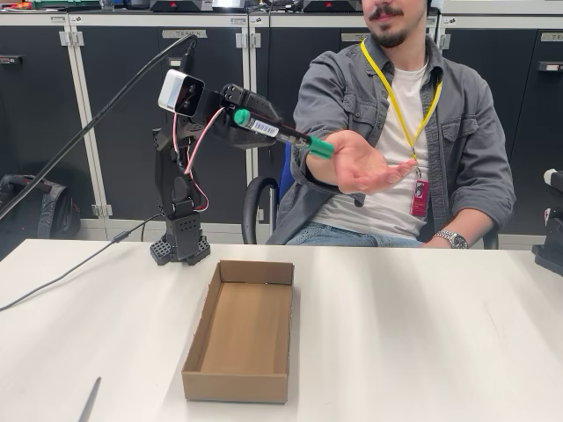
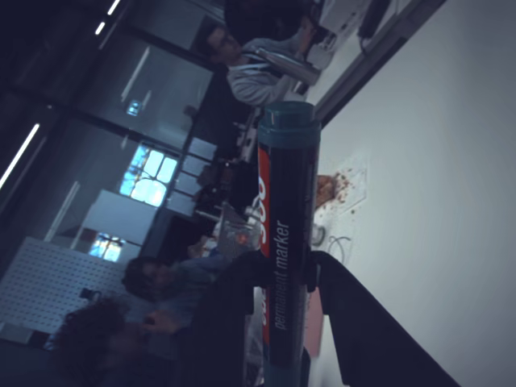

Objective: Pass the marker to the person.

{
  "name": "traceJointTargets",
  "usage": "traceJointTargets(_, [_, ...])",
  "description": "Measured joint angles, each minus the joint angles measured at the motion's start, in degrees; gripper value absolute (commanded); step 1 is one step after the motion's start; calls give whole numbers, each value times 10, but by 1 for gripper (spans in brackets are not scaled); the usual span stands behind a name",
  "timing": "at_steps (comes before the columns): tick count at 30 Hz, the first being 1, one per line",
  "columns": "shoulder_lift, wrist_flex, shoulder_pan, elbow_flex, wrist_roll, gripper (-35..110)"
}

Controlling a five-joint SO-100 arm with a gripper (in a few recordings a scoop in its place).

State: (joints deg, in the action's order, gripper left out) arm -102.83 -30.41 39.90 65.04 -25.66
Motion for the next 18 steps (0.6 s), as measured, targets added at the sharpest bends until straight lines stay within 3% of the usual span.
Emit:
traceJointTargets(9, [-1, 57, 28, -1, 236, -5])
traceJointTargets(18, [87, -159, 53, -93, 445, -5])
